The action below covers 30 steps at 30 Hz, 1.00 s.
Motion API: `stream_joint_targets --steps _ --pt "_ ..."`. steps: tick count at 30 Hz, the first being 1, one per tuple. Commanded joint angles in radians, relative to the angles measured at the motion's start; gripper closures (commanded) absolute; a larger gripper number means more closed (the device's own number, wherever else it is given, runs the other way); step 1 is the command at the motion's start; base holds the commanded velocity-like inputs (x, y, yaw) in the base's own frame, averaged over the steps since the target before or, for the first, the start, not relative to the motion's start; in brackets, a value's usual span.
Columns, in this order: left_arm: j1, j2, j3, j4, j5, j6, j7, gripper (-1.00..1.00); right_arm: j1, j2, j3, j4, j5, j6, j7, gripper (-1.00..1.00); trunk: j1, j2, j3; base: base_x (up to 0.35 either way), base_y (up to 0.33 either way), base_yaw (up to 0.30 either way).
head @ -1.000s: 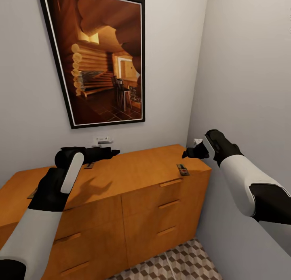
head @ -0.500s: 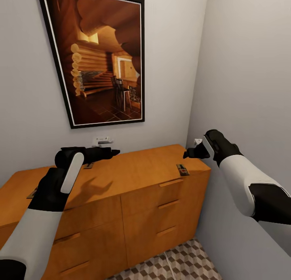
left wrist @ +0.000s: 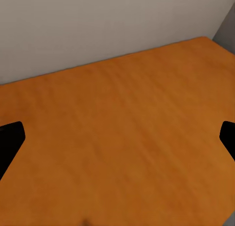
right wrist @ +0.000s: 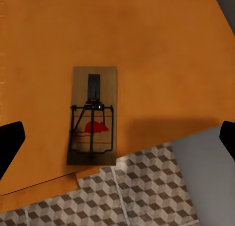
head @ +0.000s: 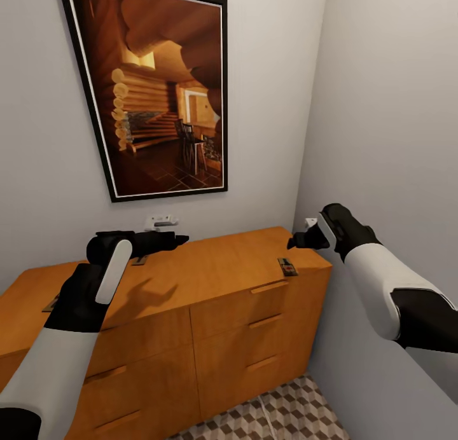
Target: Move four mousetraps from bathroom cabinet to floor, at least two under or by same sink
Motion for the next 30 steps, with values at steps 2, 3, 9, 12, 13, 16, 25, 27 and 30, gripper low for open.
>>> stream_joint_targets --steps 2,3,9,12,13,16,25,27,30 --pt "-0.001 0.001 -0.001 0.0 0.001 0.003 0.002 -1.0 -0.001 0.002 -0.001 -0.001 0.008 0.003 0.008 -1.0 0.0 -0.001 -0.001 0.0 0.0 0.0" --pt "-0.001 0.001 -0.001 0.001 0.001 0.004 0.002 -1.0 -0.001 0.003 -0.002 -0.001 0.008 0.003 0.008 -1.0 0.0 -0.001 -0.001 0.0 0.0 0.0" --pt "-0.001 0.001 -0.001 0.003 0.002 0.005 0.002 -1.0 -0.001 0.007 -0.004 -0.001 0.007 0.003 0.008 -1.0 0.0 -0.001 -0.001 0.0 0.0 0.0" --pt "-0.001 0.001 -0.002 0.004 0.003 0.007 0.001 -1.0 -0.001 0.008 -0.004 -0.001 0.007 0.003 0.008 -1.0 0.0 -0.001 -0.001 0.0 0.0 0.0" --pt "-0.001 0.001 -0.002 0.005 0.003 0.007 0.002 -1.0 -0.001 0.008 -0.004 -0.001 0.007 0.003 0.008 -1.0 0.0 -0.001 -0.001 0.0 0.0 0.0" --pt "-0.001 0.001 -0.002 0.008 0.003 0.009 0.002 -1.0 -0.001 0.008 -0.005 -0.001 0.007 0.003 0.008 -1.0 0.0 -0.001 -0.001 0.0 0.0 0.0" --pt "-0.001 0.001 -0.003 0.051 0.003 0.01 0.002 -1.0 -0.001 0.01 -0.006 0.0 0.007 -0.001 0.007 -1.0 0.0 -0.001 -0.001 0.0 0.0 0.0" --pt "-0.001 0.001 -0.003 0.066 0.003 0.01 0.002 -1.0 -0.001 0.01 -0.006 0.001 0.007 -0.008 0.006 -1.0 0.0 -0.001 -0.001 0.0 0.0 0.0" --pt "-0.001 0.001 -0.003 0.085 0.003 0.009 0.002 -1.0 -0.001 0.011 -0.006 0.014 0.006 -0.023 0.006 -1.0 0.0 -0.001 -0.001 0.0 0.0 0.0"
